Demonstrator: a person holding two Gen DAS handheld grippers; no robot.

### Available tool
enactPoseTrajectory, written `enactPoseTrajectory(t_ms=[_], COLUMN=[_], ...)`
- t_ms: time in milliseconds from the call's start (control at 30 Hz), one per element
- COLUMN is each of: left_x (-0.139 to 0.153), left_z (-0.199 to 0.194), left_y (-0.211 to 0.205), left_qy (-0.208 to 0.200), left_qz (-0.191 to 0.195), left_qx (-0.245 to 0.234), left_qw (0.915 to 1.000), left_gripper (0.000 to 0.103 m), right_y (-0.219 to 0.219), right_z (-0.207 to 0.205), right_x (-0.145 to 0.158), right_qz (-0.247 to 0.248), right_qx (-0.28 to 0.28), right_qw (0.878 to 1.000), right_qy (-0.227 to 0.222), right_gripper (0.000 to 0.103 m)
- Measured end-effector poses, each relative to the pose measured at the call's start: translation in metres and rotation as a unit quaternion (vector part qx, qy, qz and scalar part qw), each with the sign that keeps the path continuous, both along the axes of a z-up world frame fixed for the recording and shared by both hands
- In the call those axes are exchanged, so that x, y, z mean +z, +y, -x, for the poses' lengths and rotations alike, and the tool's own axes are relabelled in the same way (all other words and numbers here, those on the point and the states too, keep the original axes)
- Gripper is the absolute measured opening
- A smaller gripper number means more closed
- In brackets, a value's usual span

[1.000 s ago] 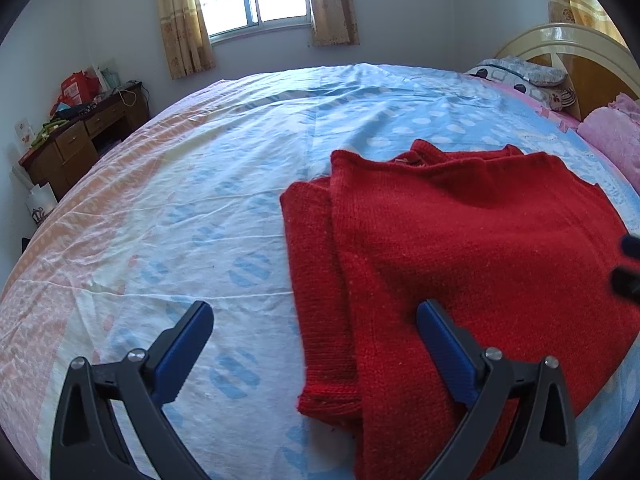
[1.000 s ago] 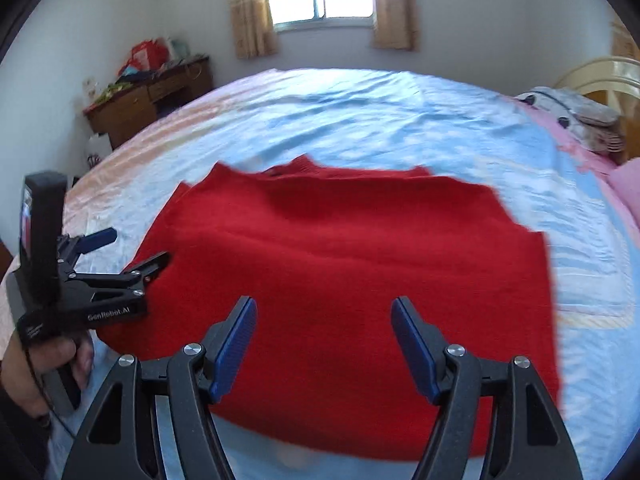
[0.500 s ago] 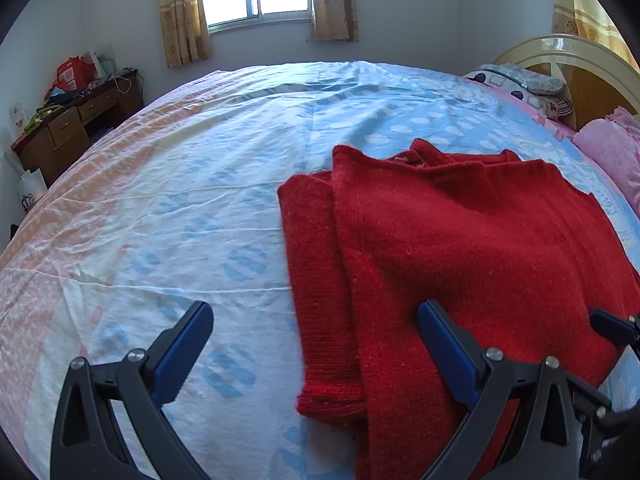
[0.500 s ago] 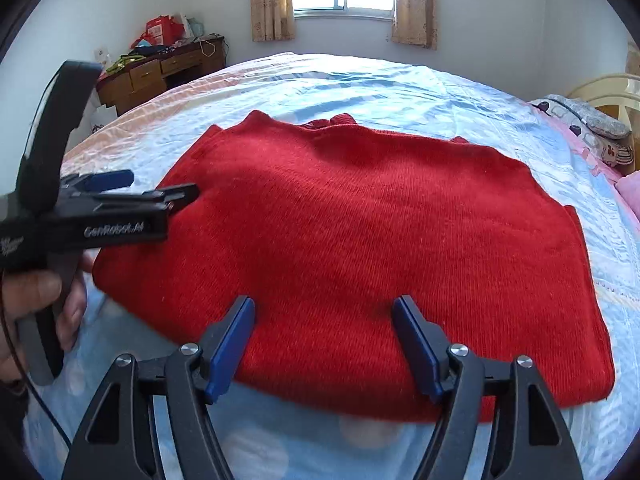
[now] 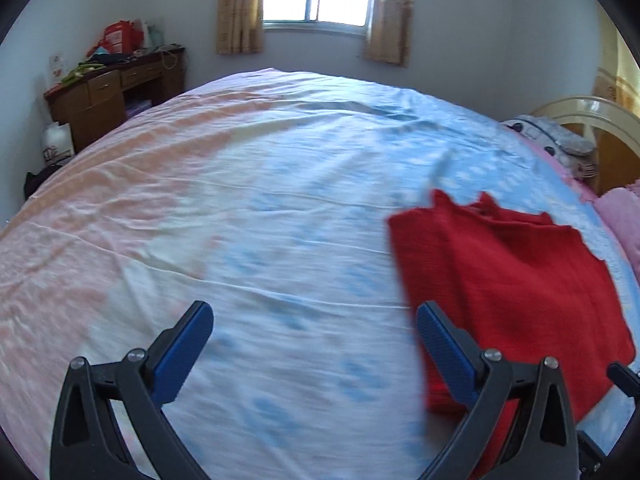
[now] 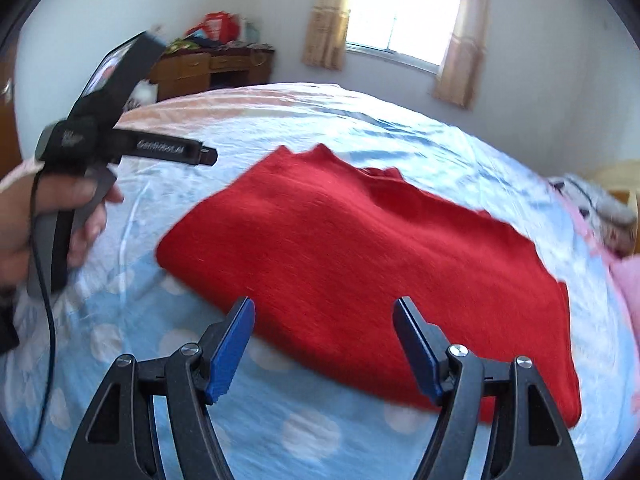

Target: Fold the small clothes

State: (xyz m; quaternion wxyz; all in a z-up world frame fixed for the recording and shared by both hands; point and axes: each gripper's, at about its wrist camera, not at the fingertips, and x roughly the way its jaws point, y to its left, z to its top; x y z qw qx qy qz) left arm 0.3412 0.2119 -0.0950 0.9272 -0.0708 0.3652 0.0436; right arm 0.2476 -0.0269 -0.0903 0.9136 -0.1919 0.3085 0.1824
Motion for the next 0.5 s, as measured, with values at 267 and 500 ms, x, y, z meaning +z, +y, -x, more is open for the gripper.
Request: enactPoseTrajectory(t_ms=[267,500], left_x=[-0.009,0.000], left_z=[0.001,-0.020], left_y=[0.022,-0.004], left_qy=[-0.005,-0.020], left_qz=[0.085,0.157], left_qx=[-0.022,-0.130], left_qw=[0.9962,0.9789], left_gripper=[0.103,0.102], right_y=[0.073,0.099], right_z=[0.006,0.006], right_x=[-0.017,-0.031], right_qz=[0.085,0.136], right_qx=[0.061,0.051], right_qw=[0.994,0.988], right_qy=[-0.014,-0.045], right_gripper=[0.063,0.056])
